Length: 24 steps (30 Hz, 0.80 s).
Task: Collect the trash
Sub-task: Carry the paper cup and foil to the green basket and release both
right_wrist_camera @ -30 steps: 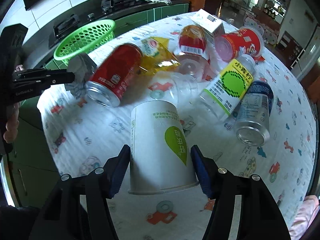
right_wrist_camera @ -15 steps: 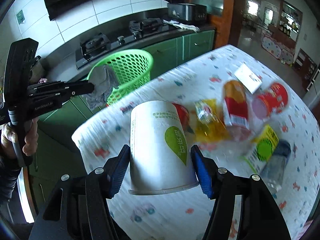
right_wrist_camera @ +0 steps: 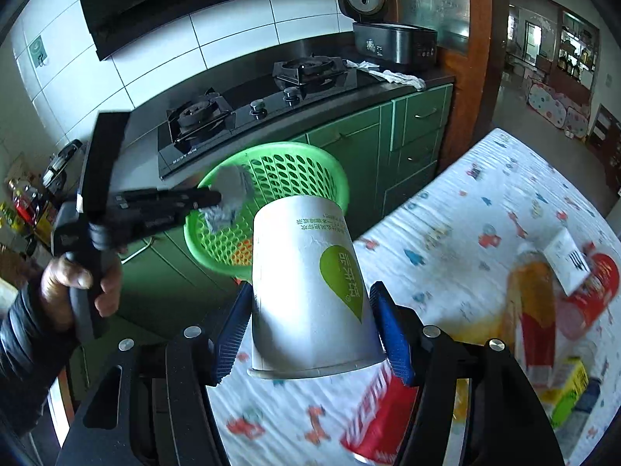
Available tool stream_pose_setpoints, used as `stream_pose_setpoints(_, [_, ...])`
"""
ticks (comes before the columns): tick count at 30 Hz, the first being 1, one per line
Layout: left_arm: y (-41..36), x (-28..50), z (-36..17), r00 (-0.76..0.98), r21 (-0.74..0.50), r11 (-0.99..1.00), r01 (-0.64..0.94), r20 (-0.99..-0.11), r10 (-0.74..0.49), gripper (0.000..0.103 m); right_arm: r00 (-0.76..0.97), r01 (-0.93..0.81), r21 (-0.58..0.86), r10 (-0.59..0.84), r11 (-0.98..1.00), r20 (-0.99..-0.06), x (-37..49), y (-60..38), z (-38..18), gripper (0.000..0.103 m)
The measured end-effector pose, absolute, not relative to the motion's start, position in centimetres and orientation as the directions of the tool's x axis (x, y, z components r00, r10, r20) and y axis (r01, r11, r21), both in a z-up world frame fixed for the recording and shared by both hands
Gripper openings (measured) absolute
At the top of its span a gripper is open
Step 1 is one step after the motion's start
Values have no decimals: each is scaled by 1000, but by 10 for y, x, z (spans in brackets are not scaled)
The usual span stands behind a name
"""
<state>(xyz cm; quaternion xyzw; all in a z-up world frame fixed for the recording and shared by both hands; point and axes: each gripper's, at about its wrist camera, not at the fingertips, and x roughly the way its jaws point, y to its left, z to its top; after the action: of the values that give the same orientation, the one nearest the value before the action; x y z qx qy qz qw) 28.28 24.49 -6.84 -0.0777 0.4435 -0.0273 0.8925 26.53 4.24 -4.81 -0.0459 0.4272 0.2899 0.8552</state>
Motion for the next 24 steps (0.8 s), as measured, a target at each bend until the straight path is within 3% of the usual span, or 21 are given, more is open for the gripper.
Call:
stream_pose_setpoints(3, [259,286,-82,589,-187,981,-44,-799,-125,20,451,-540,187,470,821,-759,283,64,-54,60])
stream_pose_setpoints(7, [273,281,-89,603,-212,975,-67,-787,-130,41,428,-539,216,485,814,-763,307,88,-63,60])
stream_pose_setpoints(12, [282,276,-91,604,-216,974,-73,-786,-129,44,393,-527,258,501,810,-771,336,118,-77,61])
stream_pose_setpoints(19, [297,261,-85,620,-204,973,-109,-779,-94,60,363,-519,272,498,810,-788,362,157,-97,62])
stream_pose_setpoints(24, [304,251,-83,618,-194,973,-122,-783,-79,61,358,-514,302,521,803,-775,367,164,-104,68])
